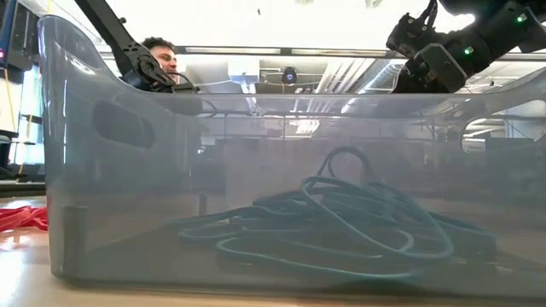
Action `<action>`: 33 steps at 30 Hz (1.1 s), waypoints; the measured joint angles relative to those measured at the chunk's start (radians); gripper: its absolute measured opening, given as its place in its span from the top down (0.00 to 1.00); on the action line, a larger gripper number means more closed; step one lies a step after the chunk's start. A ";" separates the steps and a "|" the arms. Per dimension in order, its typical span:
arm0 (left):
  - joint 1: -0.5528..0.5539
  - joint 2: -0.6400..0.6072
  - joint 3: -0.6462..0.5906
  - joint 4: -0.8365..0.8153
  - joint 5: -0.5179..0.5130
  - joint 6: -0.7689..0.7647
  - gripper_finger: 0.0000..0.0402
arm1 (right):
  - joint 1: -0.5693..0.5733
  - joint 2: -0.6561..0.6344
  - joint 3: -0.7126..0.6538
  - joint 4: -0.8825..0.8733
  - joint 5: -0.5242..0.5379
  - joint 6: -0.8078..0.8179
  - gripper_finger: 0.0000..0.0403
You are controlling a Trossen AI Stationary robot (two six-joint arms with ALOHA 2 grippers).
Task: Sort rubber bands into baskets
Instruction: Put the red rubber band into the transparent bin
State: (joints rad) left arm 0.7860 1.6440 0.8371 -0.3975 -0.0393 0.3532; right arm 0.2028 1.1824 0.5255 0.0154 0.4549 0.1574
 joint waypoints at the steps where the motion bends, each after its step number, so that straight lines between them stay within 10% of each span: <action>1: 0.000 0.000 0.000 0.004 0.001 0.001 0.75 | 0.000 0.000 0.000 0.000 0.000 0.000 1.00; 13: 0.000 0.000 0.000 0.002 0.007 0.025 0.98 | 0.000 0.000 0.000 0.000 0.000 0.002 1.00; 33: -0.074 -0.082 0.000 -0.015 0.000 0.089 1.00 | 0.000 0.000 0.000 0.000 0.001 0.026 1.00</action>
State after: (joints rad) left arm 0.7120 1.5616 0.8375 -0.4121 -0.0391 0.4424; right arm 0.2028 1.1824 0.5255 0.0150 0.4561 0.1833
